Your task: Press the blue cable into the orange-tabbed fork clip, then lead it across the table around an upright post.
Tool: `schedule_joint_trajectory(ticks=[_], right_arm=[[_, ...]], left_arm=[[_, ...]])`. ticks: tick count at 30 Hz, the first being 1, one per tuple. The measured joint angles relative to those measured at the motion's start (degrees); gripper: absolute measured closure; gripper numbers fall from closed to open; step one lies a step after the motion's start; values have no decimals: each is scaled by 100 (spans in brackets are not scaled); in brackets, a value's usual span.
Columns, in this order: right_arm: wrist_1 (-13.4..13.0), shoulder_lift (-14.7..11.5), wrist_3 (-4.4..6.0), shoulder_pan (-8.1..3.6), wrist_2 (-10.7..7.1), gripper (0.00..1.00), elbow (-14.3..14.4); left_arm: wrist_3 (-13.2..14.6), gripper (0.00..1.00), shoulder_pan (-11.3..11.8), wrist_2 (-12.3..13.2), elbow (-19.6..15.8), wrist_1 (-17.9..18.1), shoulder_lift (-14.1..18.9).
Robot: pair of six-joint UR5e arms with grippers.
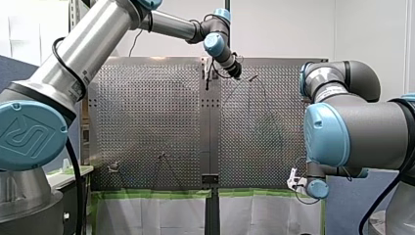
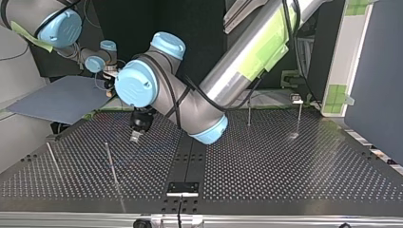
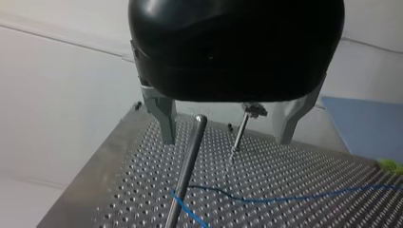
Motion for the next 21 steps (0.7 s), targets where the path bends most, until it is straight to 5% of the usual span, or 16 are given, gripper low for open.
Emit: schedule_joint_trajectory(ticks=[15, 21], right_arm=[[-12, 6, 0, 2, 0, 100, 1], [-18, 14, 0, -4, 0, 100, 1]], left_arm=[[64, 0, 0, -708, -1, -29, 1], [66, 0, 0, -776, 0, -29, 0]])
